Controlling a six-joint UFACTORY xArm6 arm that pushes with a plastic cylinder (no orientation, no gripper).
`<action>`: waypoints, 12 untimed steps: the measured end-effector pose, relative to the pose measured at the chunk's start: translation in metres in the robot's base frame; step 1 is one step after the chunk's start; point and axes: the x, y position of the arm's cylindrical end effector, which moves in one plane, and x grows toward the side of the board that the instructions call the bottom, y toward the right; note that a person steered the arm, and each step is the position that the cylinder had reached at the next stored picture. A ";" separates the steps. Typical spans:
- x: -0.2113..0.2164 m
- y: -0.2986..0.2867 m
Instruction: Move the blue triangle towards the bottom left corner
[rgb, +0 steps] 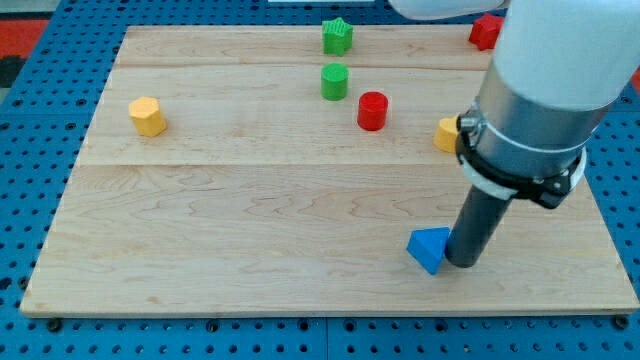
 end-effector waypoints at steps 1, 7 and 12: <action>0.009 -0.020; -0.058 -0.078; -0.055 -0.256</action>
